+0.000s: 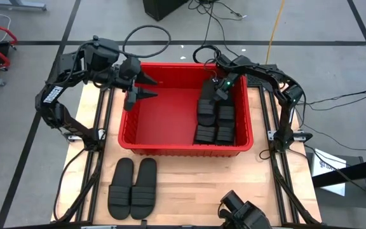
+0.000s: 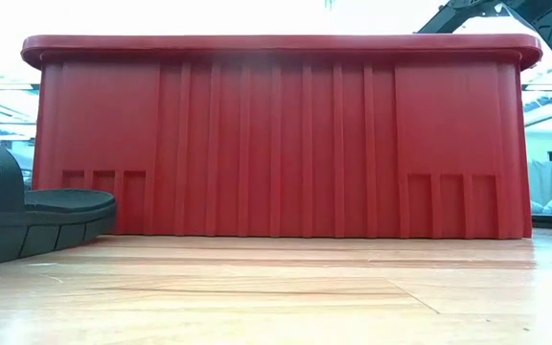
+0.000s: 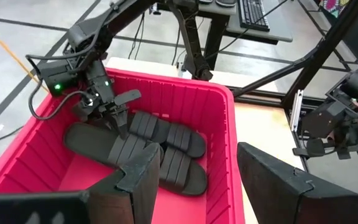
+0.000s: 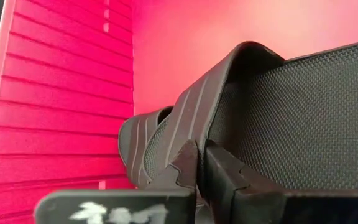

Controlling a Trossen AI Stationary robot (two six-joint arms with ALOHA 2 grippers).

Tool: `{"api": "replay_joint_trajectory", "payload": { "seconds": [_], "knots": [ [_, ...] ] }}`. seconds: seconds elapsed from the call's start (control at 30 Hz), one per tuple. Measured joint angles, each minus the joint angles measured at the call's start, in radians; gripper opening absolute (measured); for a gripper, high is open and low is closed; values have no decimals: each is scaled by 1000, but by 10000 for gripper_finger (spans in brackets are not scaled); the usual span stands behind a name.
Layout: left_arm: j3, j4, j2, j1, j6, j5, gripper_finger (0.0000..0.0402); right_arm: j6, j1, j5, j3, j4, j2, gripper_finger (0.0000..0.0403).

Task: Pick and place slides into bin
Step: Put the black slide into the red bin

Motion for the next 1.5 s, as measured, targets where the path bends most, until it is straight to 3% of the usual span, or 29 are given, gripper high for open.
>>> {"api": "replay_joint_trajectory", "payload": {
  "seconds": [0.27, 0.43, 0.6, 0.83, 1.07, 1.5],
  "knots": [
    [0, 1, -1, 0, 6, -4, 209, 49, 8, 10, -2, -3, -7, 42],
    [0, 1, -2, 0, 7, -17, 209, 43, 26, 165, -3, -9, -11, 45],
    [0, 1, -1, 0, 5, -17, 209, 33, 37, 235, -4, -7, -11, 39],
    [0, 0, -2, 0, 4, -17, 209, 59, 38, 213, -4, 2, -11, 44],
    [0, 0, -2, 0, 4, -18, 209, 96, 37, 175, -4, 5, -11, 91],
    [0, -2, -2, 0, 5, -18, 209, 166, 31, 158, -6, -11, -61, 217]
  ]
}}
